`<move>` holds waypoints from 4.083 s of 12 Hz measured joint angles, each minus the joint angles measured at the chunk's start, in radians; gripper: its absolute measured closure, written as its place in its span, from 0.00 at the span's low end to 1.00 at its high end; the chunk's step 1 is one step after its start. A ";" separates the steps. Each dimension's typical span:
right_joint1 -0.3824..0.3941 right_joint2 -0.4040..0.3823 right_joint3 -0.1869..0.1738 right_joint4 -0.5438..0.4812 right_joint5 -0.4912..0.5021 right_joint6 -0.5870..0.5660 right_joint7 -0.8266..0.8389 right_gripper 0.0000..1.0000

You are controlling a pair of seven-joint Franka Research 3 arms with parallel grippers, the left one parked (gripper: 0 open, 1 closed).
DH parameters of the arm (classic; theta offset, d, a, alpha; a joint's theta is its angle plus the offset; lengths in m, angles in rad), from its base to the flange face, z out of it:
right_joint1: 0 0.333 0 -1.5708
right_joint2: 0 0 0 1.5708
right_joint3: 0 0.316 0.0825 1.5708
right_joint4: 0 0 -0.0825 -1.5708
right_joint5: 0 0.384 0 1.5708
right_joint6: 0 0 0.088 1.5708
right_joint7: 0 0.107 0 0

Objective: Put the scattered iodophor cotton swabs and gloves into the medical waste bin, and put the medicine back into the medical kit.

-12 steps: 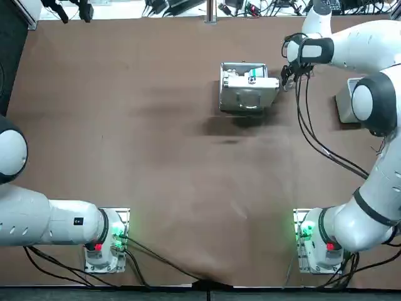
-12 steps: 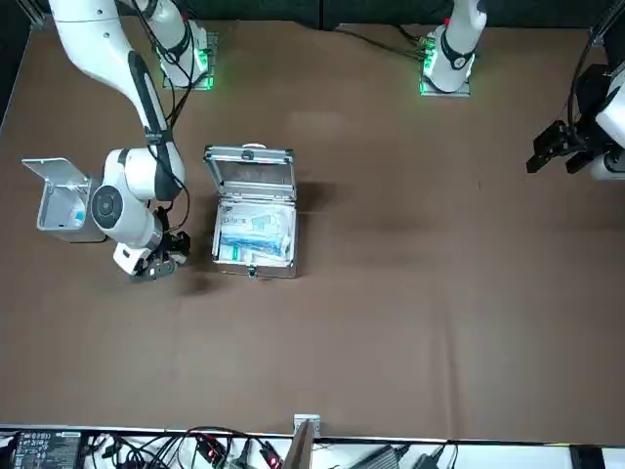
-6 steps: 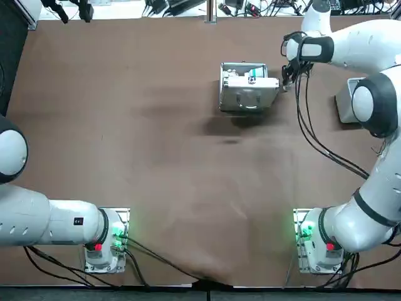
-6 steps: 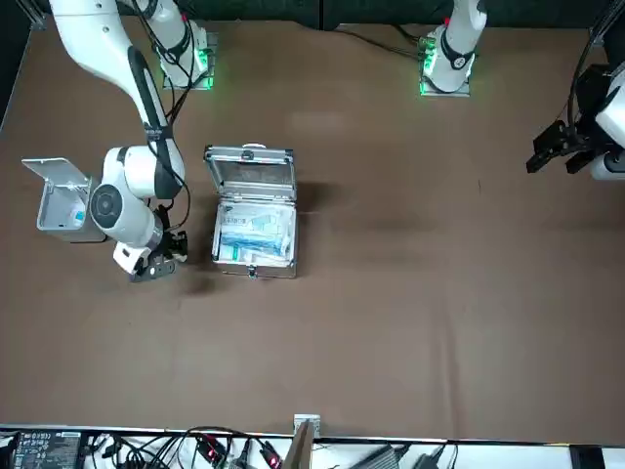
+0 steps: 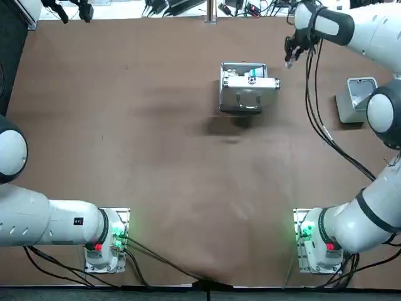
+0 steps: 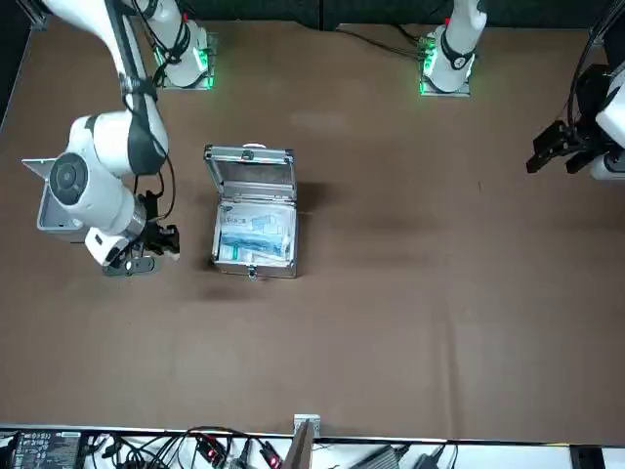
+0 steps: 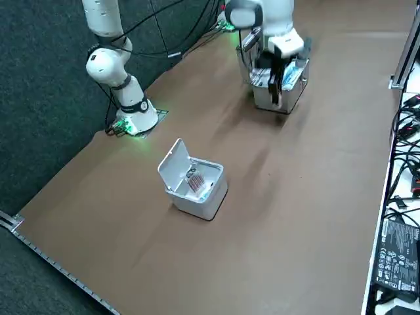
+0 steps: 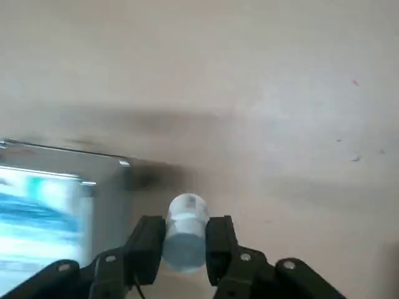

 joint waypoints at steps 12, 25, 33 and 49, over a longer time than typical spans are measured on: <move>0.312 0.149 0.017 0.214 0.000 -0.055 0.482 0.60; 0.333 0.310 0.008 0.355 0.000 -0.031 0.538 0.60; 0.327 0.313 -0.005 0.374 0.000 -0.033 0.540 0.03; 0.076 -0.171 -0.040 0.312 -0.099 -0.430 0.175 0.00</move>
